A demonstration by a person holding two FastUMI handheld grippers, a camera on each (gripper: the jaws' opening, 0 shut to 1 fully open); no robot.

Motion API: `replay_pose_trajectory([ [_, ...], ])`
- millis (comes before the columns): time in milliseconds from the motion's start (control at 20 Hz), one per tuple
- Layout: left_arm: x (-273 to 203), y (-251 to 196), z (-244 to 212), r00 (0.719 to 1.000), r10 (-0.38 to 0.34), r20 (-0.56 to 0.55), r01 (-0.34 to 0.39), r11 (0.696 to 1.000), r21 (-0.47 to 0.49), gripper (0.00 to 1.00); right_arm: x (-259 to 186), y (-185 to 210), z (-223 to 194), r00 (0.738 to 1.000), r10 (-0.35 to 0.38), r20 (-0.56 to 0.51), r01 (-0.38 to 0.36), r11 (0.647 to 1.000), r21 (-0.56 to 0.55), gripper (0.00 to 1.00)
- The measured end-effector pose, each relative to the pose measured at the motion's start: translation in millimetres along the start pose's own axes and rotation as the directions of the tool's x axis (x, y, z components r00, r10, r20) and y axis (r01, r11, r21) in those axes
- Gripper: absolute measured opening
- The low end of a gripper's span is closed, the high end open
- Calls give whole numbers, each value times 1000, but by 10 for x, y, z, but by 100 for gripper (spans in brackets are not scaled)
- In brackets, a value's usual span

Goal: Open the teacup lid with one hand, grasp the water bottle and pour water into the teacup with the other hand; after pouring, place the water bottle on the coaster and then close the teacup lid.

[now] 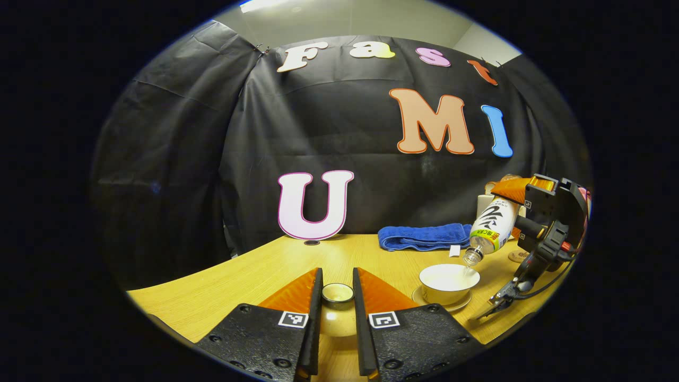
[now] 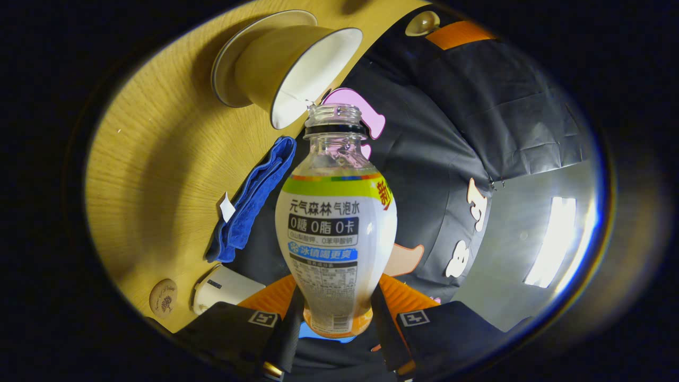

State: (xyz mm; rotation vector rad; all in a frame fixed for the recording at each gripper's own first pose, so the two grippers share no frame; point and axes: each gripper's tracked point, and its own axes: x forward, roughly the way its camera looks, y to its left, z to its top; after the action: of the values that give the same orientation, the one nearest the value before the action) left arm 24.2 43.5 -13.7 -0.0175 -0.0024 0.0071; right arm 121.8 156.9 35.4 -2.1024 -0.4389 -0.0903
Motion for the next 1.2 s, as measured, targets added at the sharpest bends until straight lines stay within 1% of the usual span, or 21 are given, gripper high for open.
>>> replay_pose_trajectory([
  [300, -3, -3, 0, 1000, -2, 0, 2, 1000, 0, 27, 7, -33, 0, 1000, -26, 8, 27, 1000, -16, 68],
  [400, -4, -10, -1, 1000, -6, 0, 6, 1000, 0, 27, 6, 8, -10, 1000, -2, 4, 2, 1000, 21, 68],
  [450, 3, -10, -4, 1000, -7, 1, 7, 1000, 0, 27, 0, 77, -34, 999, 36, -9, -35, 996, 78, 66],
  [500, 4, -7, -4, 1000, -8, 0, 8, 1000, 1, 27, -6, 190, -55, 996, 89, -24, -84, 983, 161, 66],
  [550, 3, -7, -7, 1000, -8, 0, 8, 1000, 1, 27, -31, 305, -62, 989, 145, -37, -131, 958, 253, 66],
  [600, 1, -7, -1, 1000, -8, 1, 8, 1000, 1, 27, -70, 394, -49, 981, 189, -42, -165, 929, 333, 65],
  [700, -1, -12, 0, 1000, -8, 1, 8, 1000, 1, 27, -134, 497, 27, 969, 245, -22, -210, 871, 445, 66],
  [750, -1, -11, -8, 1000, -8, 0, 8, 1000, 2, 27, -155, 551, 27, 961, 277, -10, -235, 833, 501, 66],
  [800, -6, -10, 0, 1000, -8, 1, 8, 1000, 1, 27, -205, 602, 53, 946, 323, 3, -265, 772, 577, 66],
  [850, 7, -12, -9, 1000, -8, 1, 8, 1000, 1, 27, -260, 697, 75, 926, 376, 19, -293, 687, 665, 65],
  [900, 6, -10, -5, 1000, -8, 1, 8, 1000, 1, 27, -313, 766, 126, 903, 428, 40, -309, 580, 754, 71],
  [950, -2, -16, -6, 1000, -8, 1, 8, 1000, 1, 27, -376, 819, 151, 881, 468, 67, -310, 465, 829, 72],
  [1000, -5, -10, -5, 1000, -8, 1, 8, 1000, 1, 27, -433, 856, 152, 863, 496, 92, -299, 355, 886, 65],
  [1050, -4, -11, -9, 1000, -8, 0, 8, 1000, 1, 27, -471, 873, 117, 850, 514, 115, -280, 255, 926, 66],
  [1150, 8, -11, -7, 1000, -8, 1, 8, 1000, 1, 27, -402, 852, 14, 831, 535, 148, -229, 87, 969, 66],
  [1200, 9, -11, -7, 1000, -8, 1, 8, 1000, 1, 27, -384, 862, -52, 827, 539, 159, -197, 13, 980, 71],
])
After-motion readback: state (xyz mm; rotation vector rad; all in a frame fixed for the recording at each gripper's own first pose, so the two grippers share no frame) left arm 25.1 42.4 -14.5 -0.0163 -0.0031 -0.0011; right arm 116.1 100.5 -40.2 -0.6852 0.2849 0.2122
